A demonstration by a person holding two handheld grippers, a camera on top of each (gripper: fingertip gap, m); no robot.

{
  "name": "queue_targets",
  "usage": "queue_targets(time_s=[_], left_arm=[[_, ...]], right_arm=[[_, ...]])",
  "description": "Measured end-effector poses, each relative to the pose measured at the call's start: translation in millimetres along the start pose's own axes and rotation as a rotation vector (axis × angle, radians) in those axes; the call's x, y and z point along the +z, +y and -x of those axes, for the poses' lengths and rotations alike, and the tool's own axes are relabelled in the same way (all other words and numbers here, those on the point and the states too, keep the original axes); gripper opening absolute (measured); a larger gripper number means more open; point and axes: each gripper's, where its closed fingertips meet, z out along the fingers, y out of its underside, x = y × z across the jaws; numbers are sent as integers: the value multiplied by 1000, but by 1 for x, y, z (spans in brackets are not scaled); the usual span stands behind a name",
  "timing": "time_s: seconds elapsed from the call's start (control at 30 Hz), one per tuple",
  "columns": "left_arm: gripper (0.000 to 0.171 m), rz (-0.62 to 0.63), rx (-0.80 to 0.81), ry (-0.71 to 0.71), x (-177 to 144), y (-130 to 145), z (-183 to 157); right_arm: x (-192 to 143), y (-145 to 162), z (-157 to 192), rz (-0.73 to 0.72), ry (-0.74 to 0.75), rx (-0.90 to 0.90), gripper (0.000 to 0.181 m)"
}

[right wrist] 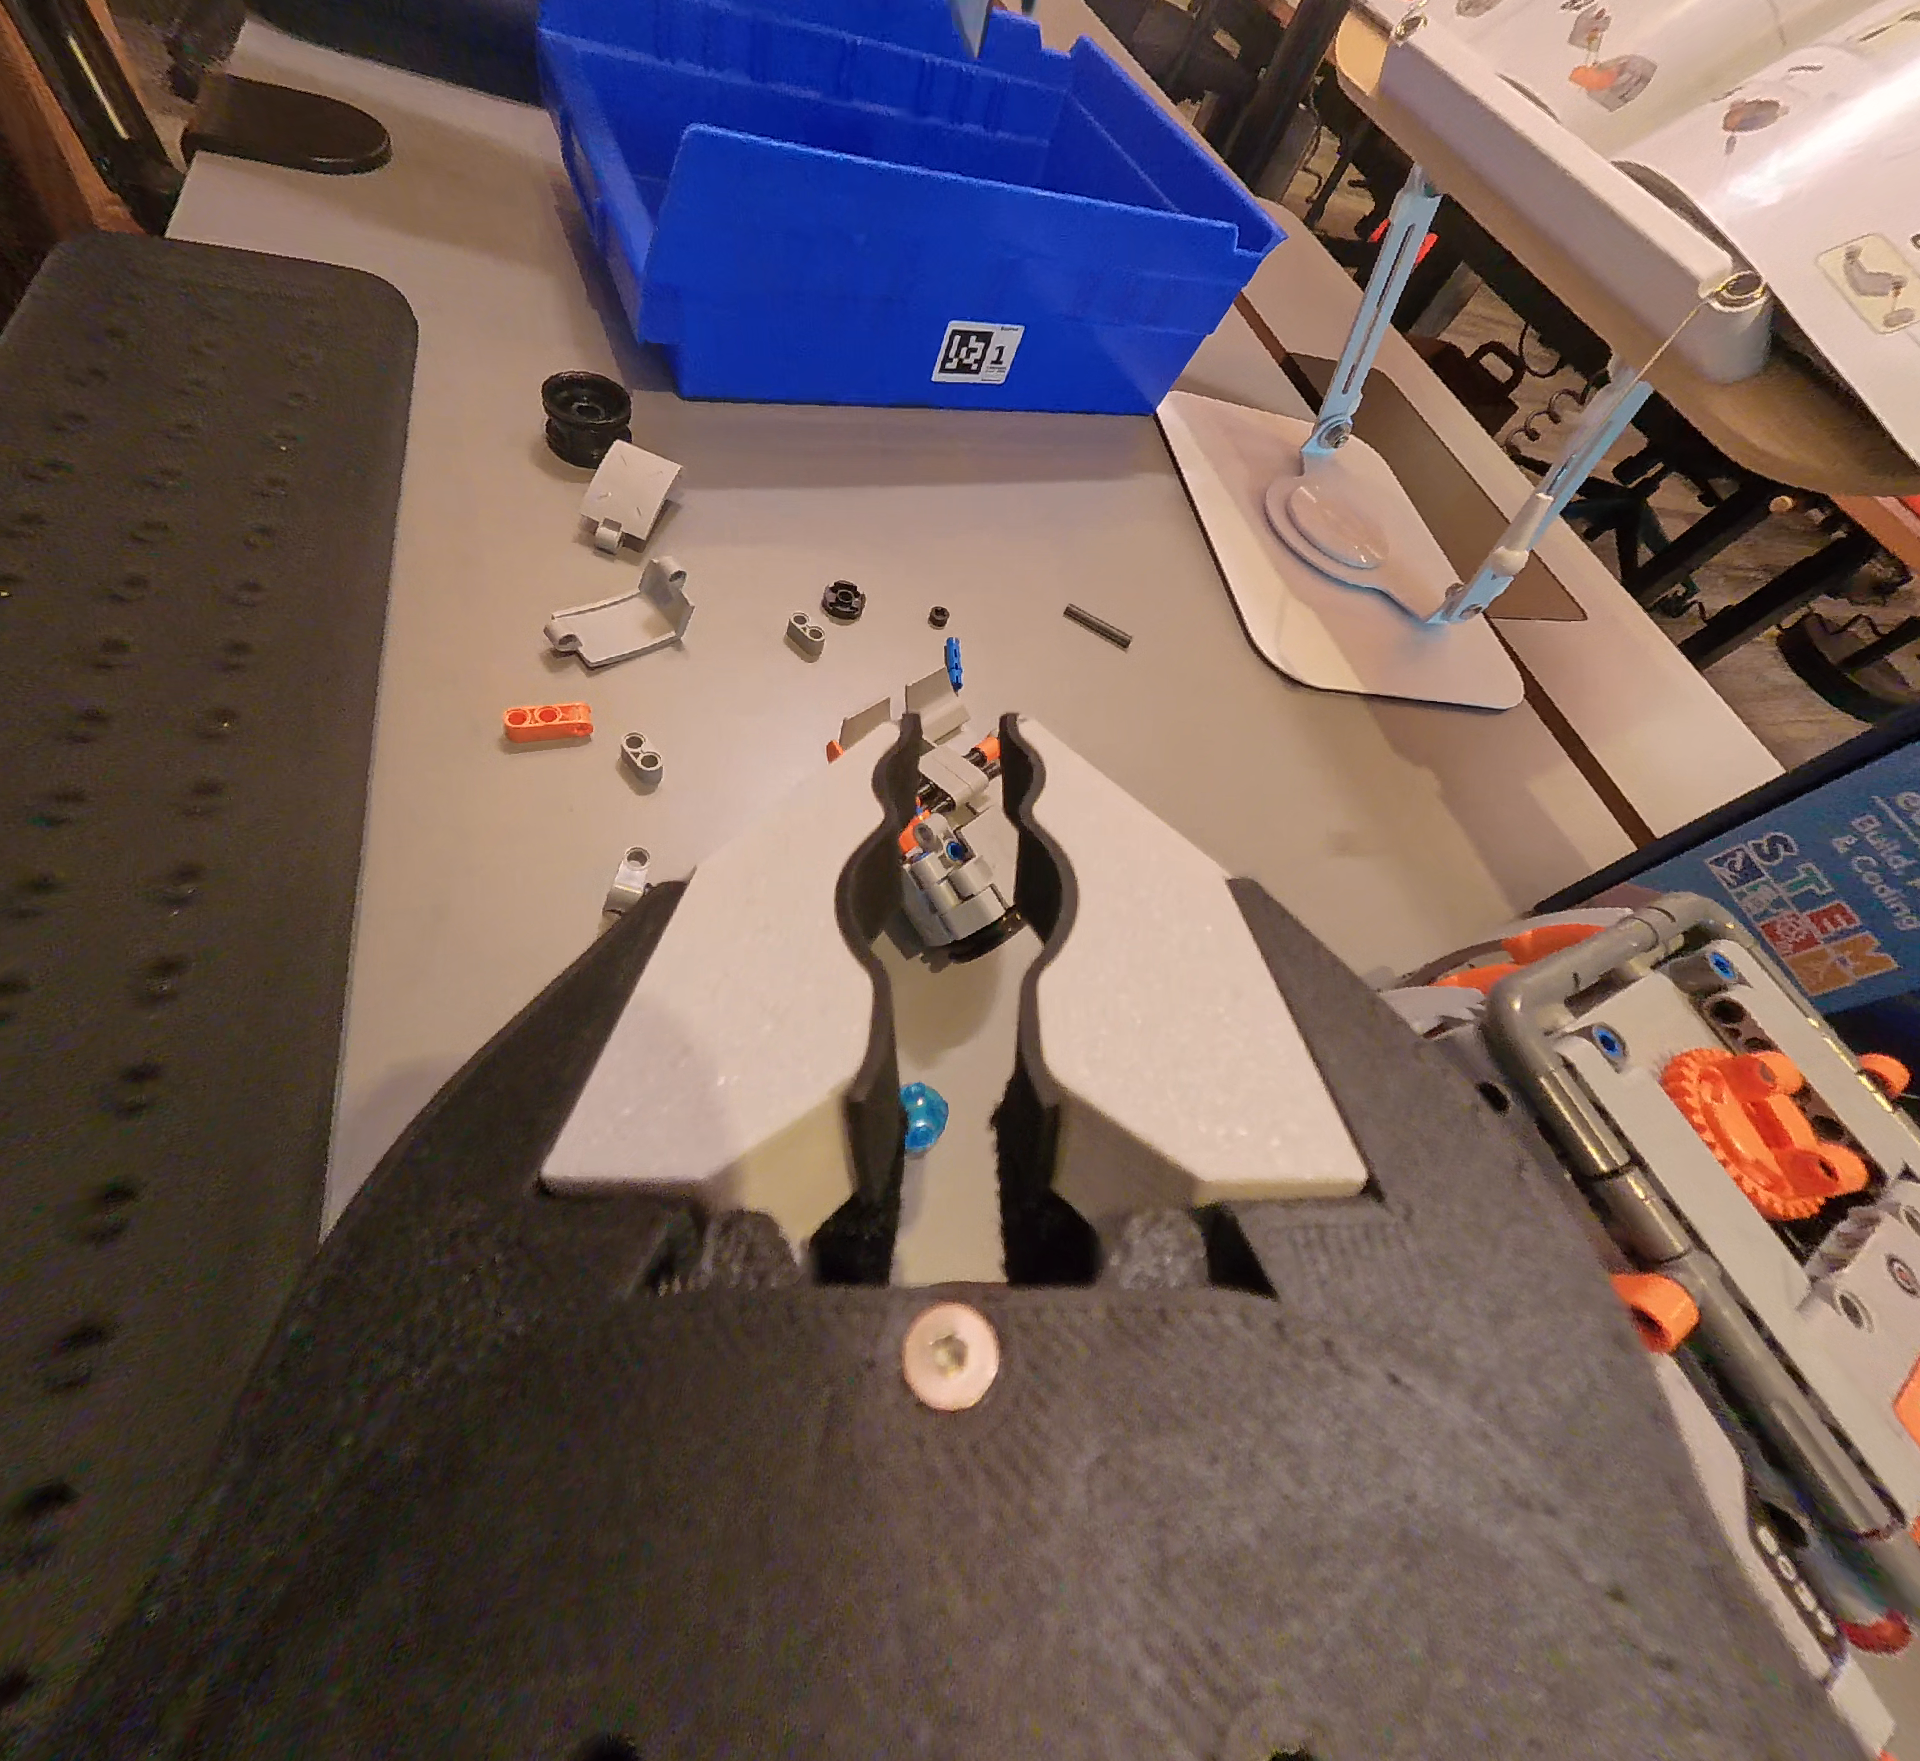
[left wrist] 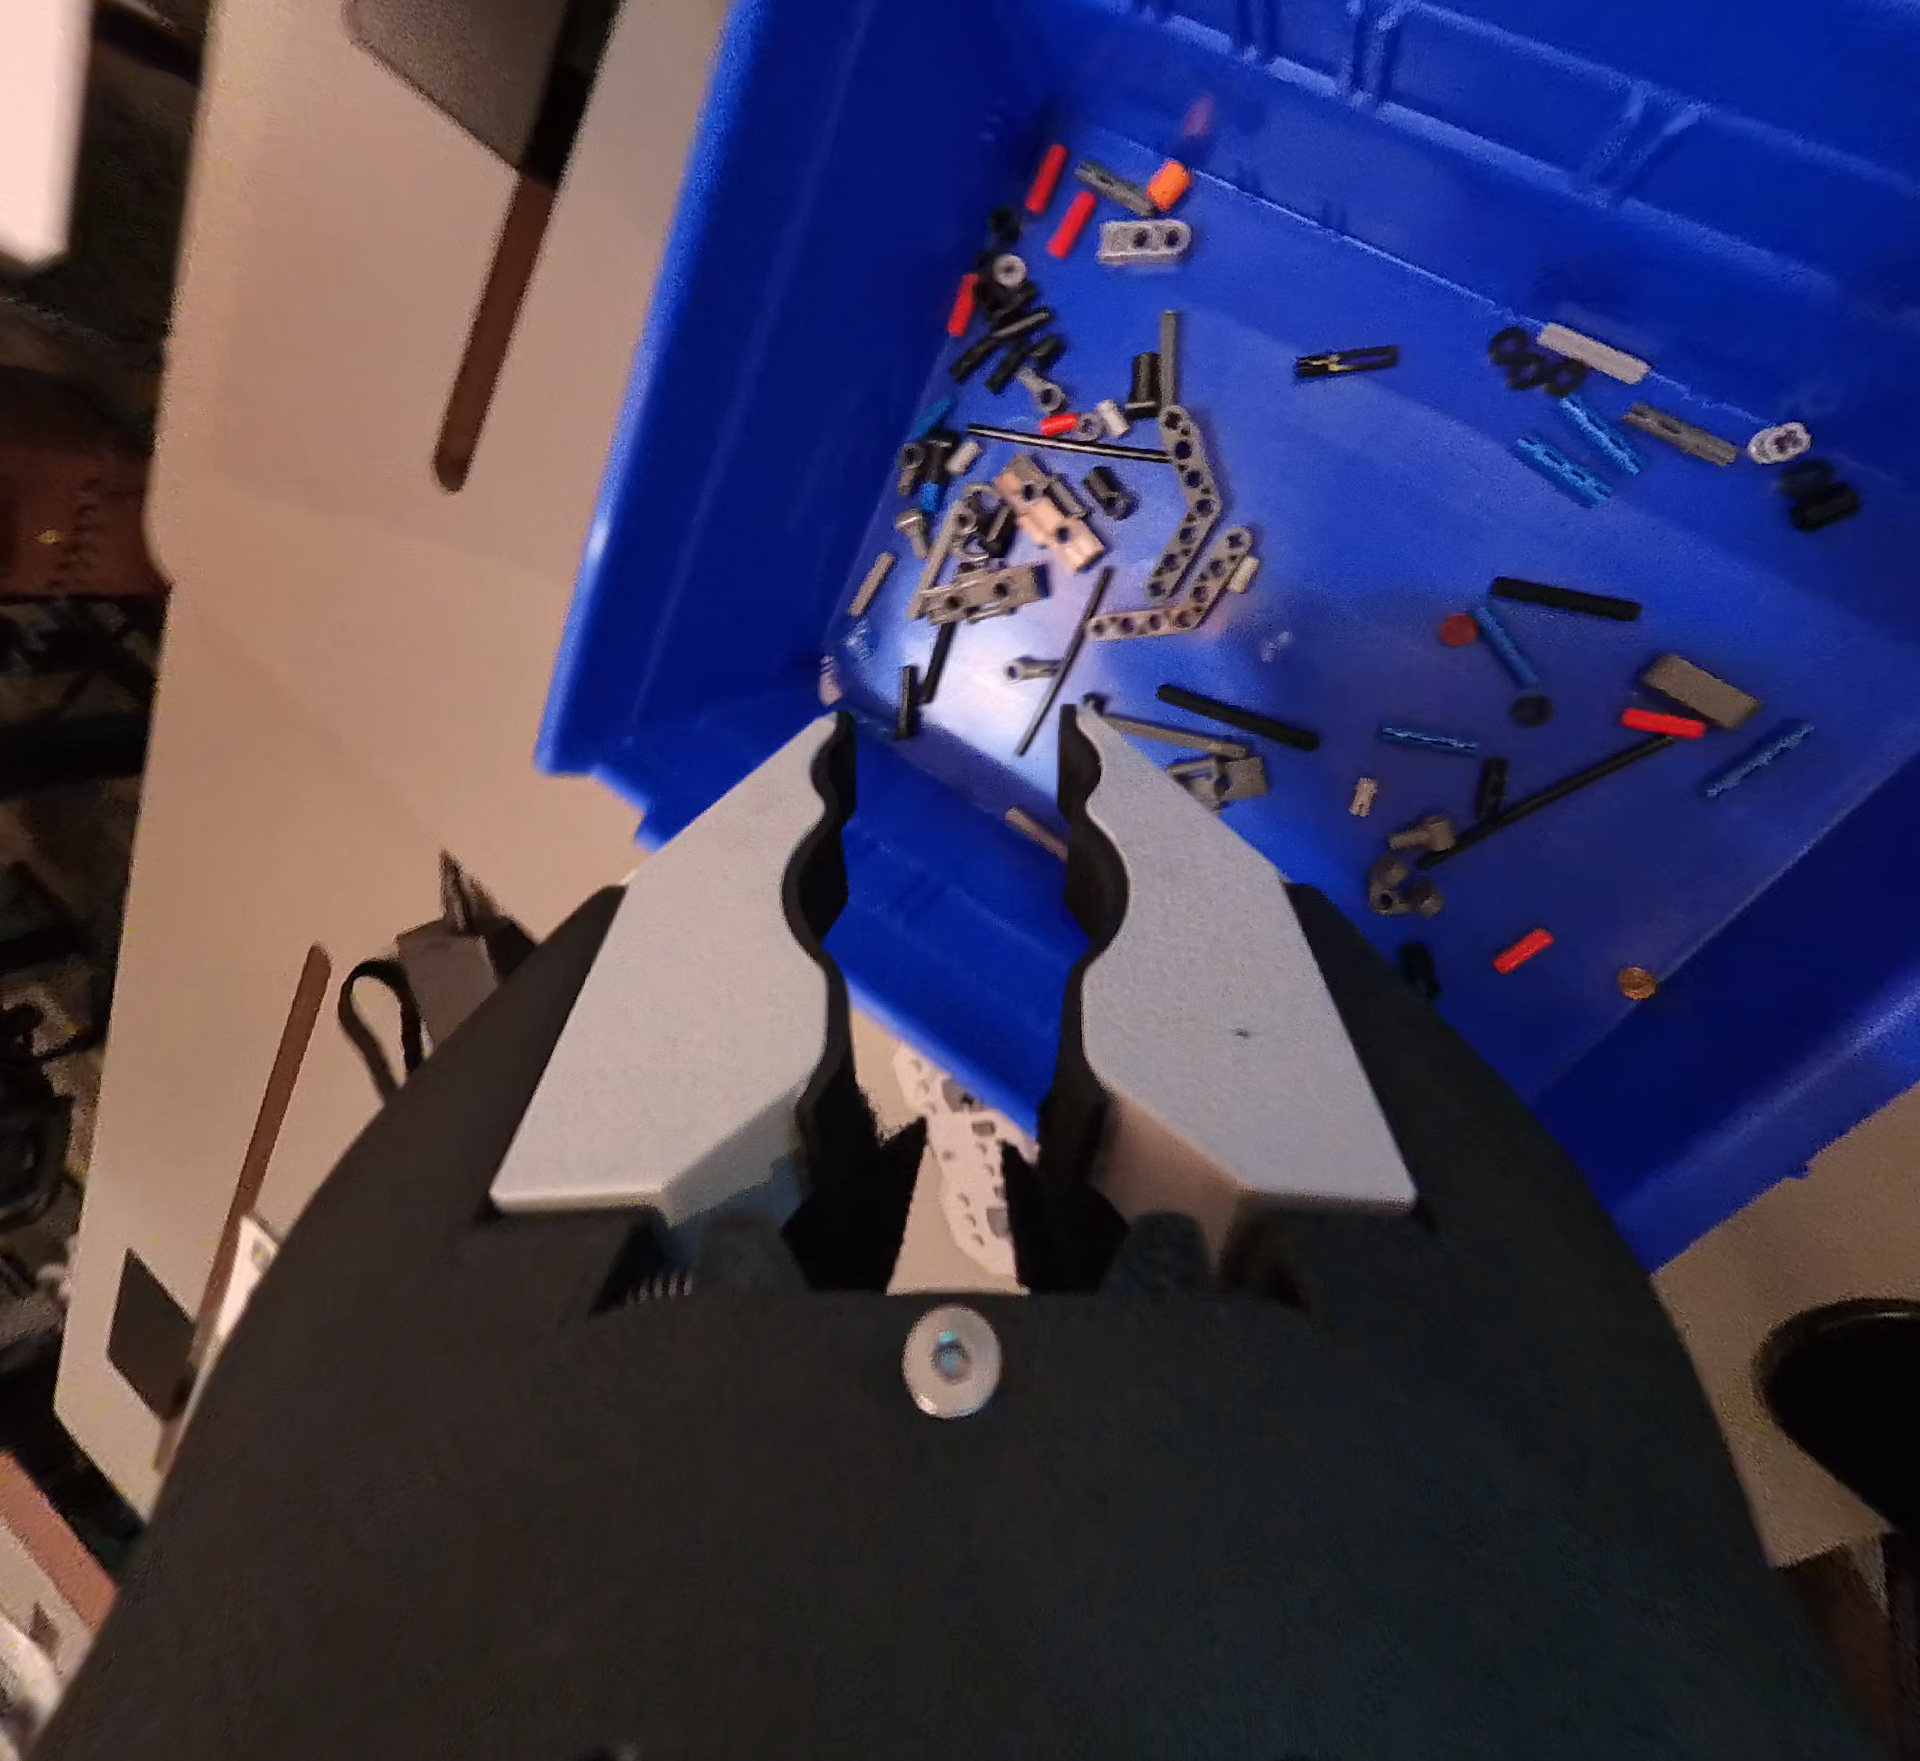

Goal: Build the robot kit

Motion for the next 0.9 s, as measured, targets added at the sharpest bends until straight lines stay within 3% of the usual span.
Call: queue_targets(time_s=[0.27,0.4,0.5,0.57,0.73,0.9], left_arm=[[48,182,134,212,59,-11,-32],[76,306,104,278,80,0,-33],[88,371,61,408,87,11,-46],[97,362,49,450,87,9,-51],[80,292,110,618,63,-2,-78],[70,133,18,483,49,-22,-34]], right_arm=[[1,4,0,15,-11,14,14],[0,4,1,16,-17,17,15],[-1,5,0,16,-20,20,15],[-1,5,0,16,-20,22,15],[-1,7,0,19,-21,26,15],[-1,6,0,16,-22,27,15]])
